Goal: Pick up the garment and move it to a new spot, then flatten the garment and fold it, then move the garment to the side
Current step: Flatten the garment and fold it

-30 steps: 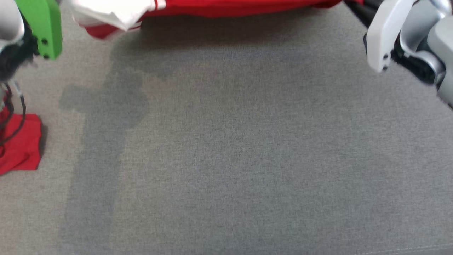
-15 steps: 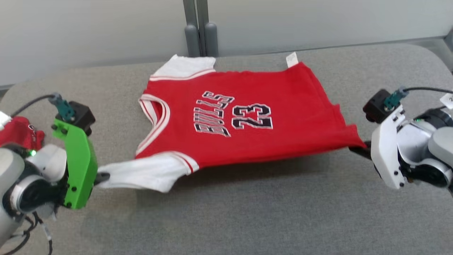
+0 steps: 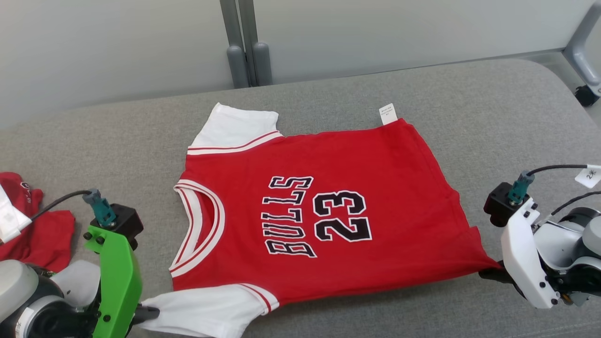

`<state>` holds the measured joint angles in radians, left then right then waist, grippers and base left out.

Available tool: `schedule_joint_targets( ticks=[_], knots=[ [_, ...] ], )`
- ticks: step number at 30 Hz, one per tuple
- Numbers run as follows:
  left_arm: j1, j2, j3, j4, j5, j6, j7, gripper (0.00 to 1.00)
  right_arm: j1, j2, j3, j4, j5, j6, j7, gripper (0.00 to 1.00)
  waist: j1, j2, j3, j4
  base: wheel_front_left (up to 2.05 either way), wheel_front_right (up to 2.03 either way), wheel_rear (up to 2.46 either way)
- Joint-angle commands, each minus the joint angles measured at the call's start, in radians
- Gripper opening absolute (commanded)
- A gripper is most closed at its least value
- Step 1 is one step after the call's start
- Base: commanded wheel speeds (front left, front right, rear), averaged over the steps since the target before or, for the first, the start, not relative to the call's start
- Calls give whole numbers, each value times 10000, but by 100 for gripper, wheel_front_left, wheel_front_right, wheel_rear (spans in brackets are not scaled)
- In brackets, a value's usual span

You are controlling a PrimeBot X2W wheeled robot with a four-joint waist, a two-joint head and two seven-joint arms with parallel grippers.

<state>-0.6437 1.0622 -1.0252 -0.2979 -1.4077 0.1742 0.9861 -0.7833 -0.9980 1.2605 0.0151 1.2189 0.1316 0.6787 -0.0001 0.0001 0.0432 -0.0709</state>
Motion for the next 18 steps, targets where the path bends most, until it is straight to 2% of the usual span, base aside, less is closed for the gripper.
schedule_joint_targets(
  ticks=[1, 7, 18],
  knots=[
    [-162, -42, 78, 15, 8, 50, 84, 0, -25, 0, -103, -4, 8, -17, 100, 0, 1, -1, 273, -53, 0, 0, 0],
    [-1175, -551, 315, 665, 198, -52, 597, 0, -451, 346, -780, 347, 237, -17, 474, 0, 1, -1, 1093, -101, 0, 0, 0],
    [-3232, -2267, 426, 3110, 637, -276, 1421, 0, -1498, 1565, -1620, 2008, -96, -17, 703, 0, 1, -1, 2562, -241, 0, 0, 0]
  ],
)
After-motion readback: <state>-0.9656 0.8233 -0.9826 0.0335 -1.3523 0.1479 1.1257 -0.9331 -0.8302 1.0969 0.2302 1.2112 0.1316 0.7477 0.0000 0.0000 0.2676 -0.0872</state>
